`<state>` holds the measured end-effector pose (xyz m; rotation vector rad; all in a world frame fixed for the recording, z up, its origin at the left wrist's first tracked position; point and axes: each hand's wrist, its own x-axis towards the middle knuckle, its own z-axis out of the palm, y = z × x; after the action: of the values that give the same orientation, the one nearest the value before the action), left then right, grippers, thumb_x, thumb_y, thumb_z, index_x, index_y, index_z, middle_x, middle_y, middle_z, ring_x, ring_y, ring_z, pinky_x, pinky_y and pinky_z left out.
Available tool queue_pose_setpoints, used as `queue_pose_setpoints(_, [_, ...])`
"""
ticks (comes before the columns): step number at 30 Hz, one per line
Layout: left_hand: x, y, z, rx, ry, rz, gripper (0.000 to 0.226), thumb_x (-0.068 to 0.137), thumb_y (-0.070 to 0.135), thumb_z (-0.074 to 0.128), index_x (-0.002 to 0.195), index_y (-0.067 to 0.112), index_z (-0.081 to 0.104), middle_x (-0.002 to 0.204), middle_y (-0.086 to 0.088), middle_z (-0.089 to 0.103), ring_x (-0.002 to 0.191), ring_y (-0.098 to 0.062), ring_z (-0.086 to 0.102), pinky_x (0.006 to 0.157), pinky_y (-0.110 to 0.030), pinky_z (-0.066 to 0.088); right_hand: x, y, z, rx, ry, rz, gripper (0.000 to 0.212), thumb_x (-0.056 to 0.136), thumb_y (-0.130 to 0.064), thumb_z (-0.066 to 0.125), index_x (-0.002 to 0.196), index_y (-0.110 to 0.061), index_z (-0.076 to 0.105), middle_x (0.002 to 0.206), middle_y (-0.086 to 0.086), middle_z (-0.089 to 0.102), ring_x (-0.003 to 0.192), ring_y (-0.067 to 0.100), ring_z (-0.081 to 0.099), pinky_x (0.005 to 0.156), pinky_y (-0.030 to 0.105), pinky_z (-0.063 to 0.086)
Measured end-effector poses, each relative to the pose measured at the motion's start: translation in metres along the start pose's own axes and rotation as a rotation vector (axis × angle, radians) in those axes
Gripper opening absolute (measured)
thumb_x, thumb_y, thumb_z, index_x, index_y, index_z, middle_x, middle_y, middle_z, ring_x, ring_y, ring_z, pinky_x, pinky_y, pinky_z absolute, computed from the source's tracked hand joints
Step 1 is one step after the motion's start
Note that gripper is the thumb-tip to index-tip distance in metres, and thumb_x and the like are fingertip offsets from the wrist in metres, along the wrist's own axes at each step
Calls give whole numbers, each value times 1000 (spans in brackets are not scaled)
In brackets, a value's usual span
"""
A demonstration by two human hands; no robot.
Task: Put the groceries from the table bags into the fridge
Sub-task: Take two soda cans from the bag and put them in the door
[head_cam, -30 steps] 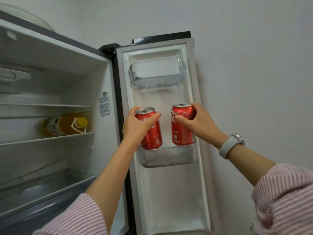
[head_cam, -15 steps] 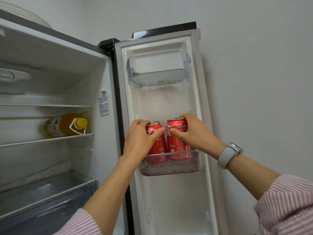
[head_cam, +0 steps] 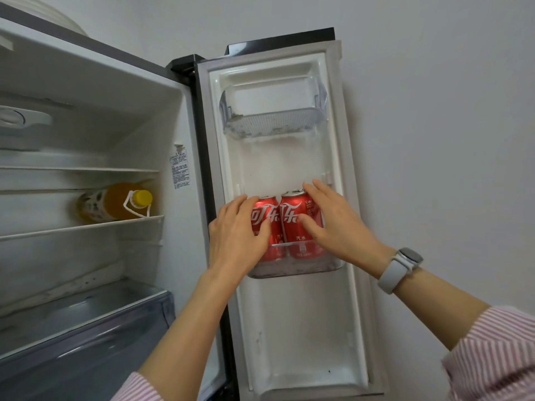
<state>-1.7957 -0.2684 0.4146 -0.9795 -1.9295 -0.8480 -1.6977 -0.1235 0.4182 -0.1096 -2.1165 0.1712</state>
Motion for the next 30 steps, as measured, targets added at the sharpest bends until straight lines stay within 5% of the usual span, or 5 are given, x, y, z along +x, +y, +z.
queue_pose_setpoints(6, [-62,-2,-9,-50,148,-12,48,86,31,51,130,14,48,137,-9,47,128,-26,40,104,-44,29,-50,-19,5,23,213,8,51,88,-24,41,136,-6,39,146,15,32,134,30,32,112,40,25])
queue_pose_setpoints(11, [-119,-2,-9,-60,30,-100,55,83,33,45,136,16,41,142,-8,41,131,-25,36,106,-43,28,-84,-28,6,-3,167,71,61,86,-27,37,144,-14,21,153,12,17,141,28,17,113,48,18])
queue_pose_setpoints(16, [-167,6,-27,17,-54,-151,54,84,33,42,135,14,43,141,-10,41,130,-26,36,105,-43,28,-126,-40,10,81,141,-73,48,85,-22,39,131,-5,43,137,17,44,129,25,34,108,46,33])
queue_pose_setpoints(21, [-261,10,-55,180,-79,-331,45,88,23,53,131,13,47,138,-9,46,128,-26,40,104,-42,29,-232,-61,54,381,-195,20,41,85,-19,41,122,-5,54,124,14,56,118,30,49,103,36,34])
queue_pose_setpoints(30, [-542,78,-162,502,-241,-1019,40,85,22,57,124,13,55,128,-9,55,120,-29,50,99,-41,35,-450,-164,56,712,-978,-85,36,93,-10,45,129,-8,47,130,13,51,121,28,45,101,28,30])
